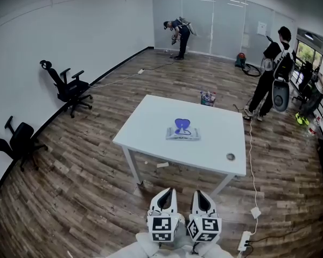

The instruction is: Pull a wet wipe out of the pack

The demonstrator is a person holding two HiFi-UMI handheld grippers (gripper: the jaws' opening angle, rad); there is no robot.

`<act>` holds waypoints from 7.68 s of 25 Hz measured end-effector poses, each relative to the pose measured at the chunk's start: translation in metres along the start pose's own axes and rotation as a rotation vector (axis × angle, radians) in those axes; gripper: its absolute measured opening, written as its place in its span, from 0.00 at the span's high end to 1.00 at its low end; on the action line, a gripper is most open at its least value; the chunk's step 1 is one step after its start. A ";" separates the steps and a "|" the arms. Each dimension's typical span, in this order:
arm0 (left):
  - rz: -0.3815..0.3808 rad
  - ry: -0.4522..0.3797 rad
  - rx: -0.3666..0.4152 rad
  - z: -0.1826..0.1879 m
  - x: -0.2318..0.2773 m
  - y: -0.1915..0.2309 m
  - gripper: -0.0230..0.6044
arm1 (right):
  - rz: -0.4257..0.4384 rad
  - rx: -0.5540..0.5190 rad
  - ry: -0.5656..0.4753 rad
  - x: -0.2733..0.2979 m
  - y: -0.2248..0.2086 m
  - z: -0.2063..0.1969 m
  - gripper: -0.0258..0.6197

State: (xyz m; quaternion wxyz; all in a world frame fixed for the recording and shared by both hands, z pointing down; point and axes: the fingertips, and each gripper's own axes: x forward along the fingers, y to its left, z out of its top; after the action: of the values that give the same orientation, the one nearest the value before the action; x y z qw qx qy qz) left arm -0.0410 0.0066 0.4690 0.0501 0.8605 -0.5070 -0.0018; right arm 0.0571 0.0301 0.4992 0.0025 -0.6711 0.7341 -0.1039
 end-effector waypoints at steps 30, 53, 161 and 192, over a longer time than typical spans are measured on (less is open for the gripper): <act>0.066 0.001 -0.011 0.029 0.176 0.041 0.96 | 0.035 0.001 0.011 0.172 -0.068 0.051 0.95; 0.091 0.026 0.008 0.031 0.278 0.052 0.96 | 0.072 0.006 0.038 0.263 -0.114 0.065 0.95; 0.265 0.132 -0.066 0.006 0.296 0.172 0.96 | 0.163 -0.098 0.560 0.461 -0.100 -0.092 0.94; 0.232 0.074 -0.077 0.022 0.286 0.156 0.96 | 0.148 -0.113 0.451 0.447 -0.101 -0.044 0.94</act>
State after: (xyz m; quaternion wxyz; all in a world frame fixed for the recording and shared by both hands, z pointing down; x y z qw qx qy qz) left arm -0.0391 -0.3193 0.4749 0.1015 0.7930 -0.6005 0.0165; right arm 0.1057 -0.4119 0.6189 -0.1914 -0.5745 0.7677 -0.2095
